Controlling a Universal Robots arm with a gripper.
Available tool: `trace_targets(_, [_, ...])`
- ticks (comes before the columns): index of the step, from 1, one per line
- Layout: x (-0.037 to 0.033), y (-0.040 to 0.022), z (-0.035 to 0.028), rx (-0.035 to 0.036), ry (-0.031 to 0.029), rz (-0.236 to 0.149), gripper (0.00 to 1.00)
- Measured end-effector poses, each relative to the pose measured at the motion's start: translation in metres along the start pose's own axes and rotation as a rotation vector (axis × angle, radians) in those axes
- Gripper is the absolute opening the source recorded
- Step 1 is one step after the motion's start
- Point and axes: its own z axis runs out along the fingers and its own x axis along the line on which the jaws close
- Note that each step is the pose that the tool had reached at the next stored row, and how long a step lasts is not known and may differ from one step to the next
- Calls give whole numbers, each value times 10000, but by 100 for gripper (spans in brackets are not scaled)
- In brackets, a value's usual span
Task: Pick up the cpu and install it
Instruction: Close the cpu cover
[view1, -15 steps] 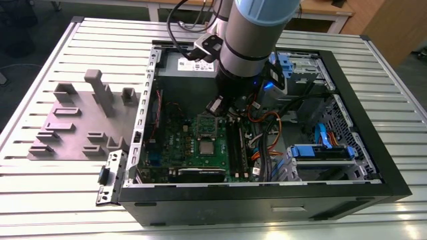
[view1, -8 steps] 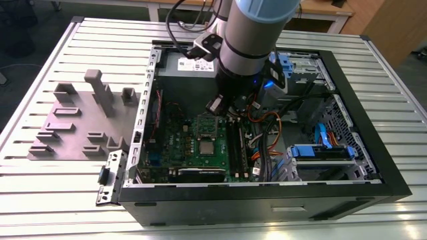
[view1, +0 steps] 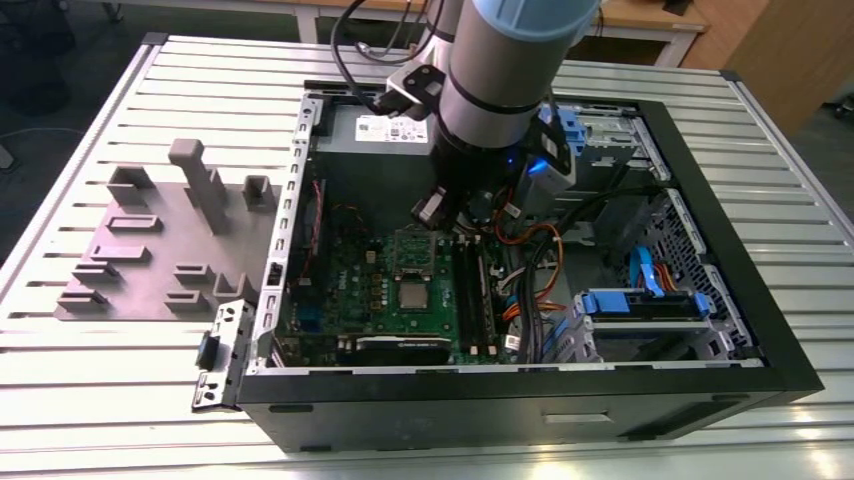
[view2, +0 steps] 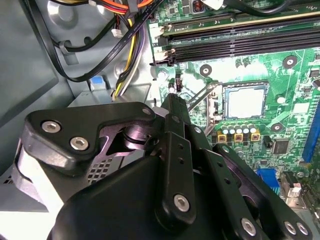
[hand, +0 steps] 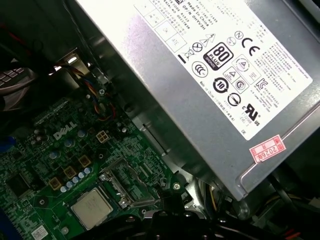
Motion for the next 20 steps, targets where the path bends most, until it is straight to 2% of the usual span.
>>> trace_targets(15, [7, 10, -25, 35, 41, 3, 11])
trace_targets(20, [25, 1, -28, 55, 71, -27, 11])
